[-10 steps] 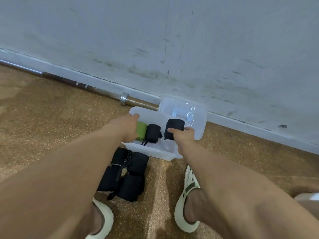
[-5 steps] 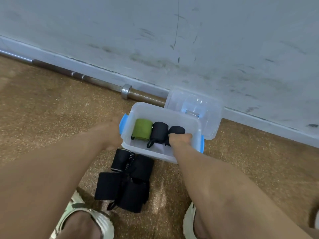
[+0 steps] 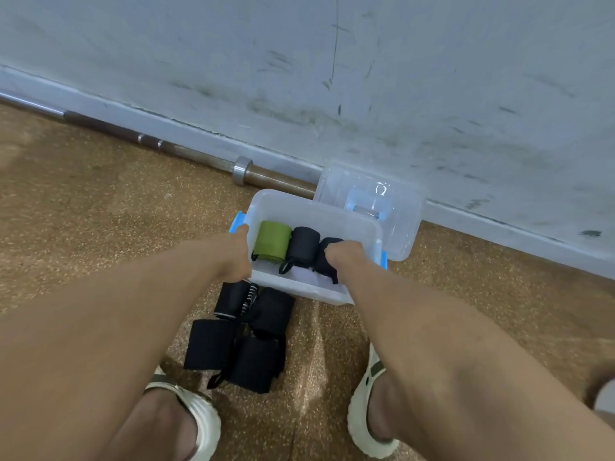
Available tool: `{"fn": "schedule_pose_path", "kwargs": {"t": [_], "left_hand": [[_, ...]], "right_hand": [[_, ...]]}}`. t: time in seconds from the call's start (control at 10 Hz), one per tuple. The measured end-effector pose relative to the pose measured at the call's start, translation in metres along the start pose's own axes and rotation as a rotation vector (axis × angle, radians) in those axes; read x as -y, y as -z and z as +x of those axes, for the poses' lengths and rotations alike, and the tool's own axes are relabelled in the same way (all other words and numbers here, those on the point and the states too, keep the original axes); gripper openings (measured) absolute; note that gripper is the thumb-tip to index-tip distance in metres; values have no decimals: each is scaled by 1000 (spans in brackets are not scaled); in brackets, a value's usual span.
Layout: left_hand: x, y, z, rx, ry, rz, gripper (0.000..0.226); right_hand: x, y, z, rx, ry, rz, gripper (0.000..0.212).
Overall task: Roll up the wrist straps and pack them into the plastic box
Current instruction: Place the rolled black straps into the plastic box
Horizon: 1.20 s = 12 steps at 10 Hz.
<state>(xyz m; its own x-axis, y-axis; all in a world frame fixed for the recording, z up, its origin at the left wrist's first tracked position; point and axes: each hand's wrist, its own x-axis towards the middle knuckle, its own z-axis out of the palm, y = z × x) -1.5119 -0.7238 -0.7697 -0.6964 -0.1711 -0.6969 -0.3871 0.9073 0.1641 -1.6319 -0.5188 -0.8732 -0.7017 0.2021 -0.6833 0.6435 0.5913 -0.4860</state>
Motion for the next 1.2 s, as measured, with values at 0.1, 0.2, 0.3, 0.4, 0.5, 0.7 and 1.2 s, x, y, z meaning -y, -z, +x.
{"fn": "schedule_pose_path", "kwargs": {"t": [0.1, 0.2, 0.3, 0.4, 0.5, 0.7, 1.2], "left_hand": [[-2, 2, -10, -36, -11, 4, 95], [-1, -3, -17, -60, -11, -5, 93], [-1, -14, -24, -76, 37, -36, 94], [5, -27, -29, -60, 175, -66, 97], [10, -41, -37, 25, 250, -32, 83], [25, -68, -42, 116, 172, -94, 92], [15, -40, -38, -259, 20, -311, 95]], "right_hand": [[23, 20, -38, -46, 178, -27, 71], [28, 29, -62, -128, 407, 36, 46], [6, 18, -109, -197, 615, -4, 9], [-43, -8, -144, -107, 767, -139, 16], [-88, -39, -158, 14, 636, -232, 21], [-110, -66, -147, 39, -58, 209, 57], [-93, -106, -115, 77, -176, 327, 85]]}}
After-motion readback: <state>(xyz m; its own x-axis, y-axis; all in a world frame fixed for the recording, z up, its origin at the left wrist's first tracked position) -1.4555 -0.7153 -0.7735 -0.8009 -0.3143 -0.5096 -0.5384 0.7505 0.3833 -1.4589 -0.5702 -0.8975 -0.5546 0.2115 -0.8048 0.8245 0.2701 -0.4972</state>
